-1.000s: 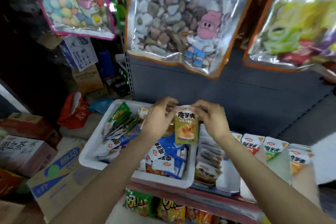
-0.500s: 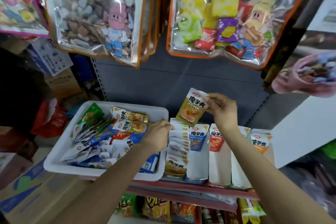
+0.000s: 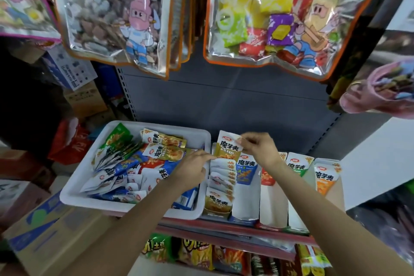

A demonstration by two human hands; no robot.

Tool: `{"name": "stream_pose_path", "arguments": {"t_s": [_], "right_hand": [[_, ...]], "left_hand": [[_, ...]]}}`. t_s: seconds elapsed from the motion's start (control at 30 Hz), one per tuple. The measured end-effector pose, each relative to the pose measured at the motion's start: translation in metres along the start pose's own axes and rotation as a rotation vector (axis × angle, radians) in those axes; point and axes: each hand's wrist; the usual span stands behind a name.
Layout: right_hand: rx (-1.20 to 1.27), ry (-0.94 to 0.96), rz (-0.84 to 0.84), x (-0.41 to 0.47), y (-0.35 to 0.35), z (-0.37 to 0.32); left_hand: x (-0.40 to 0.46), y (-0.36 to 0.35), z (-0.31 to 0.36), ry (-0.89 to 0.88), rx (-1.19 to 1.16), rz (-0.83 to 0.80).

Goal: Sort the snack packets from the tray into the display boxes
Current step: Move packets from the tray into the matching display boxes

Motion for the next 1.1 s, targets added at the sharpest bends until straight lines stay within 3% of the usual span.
{"name": "stream_pose_path", "arguments": {"t_s": [0.23, 0.43, 0.6, 0.77, 0.87, 0.97, 1.1], "right_hand": [[-0.551, 0.122, -0.073, 0.003, -0.01, 0.011], [-0.969, 0.096, -0.231, 0.004, -0.024, 0.007], [-0.857, 0.156, -0.16, 0.004, -0.023, 0.008], [-0.945, 0.117, -0.227, 0.005, -0.029, 0.009], [-0.94, 0.141, -0.177, 0.002, -0.037, -0.001], [-0.808, 0.197, -0.115, 0.001, -0.053, -0.019], [-0.634, 0.252, -0.241, 0.011, -0.099, -0.037]], "left_hand": [[0.0, 0.001, 0.001, 0.013, -0.059, 0.012], [0.002, 0.002, 0.001, 0.018, -0.094, 0.022], [0.003, -0.005, -0.005, 0.034, -0.133, 0.026], [0.007, -0.009, -0.01, 0.036, -0.155, 0.022], [0.007, -0.007, -0.021, 0.067, -0.171, 0.042], [0.005, -0.003, -0.048, 0.167, -0.211, 0.106], [-0.001, 0.014, -0.094, 0.339, -0.211, 0.193]]}}
Point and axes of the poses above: each hand's wrist, its own x-axis towards the middle knuckle, its own y-axis out of the back of the hand, z = x × y, and after that the axes turned 3 degrees about y, right-handed
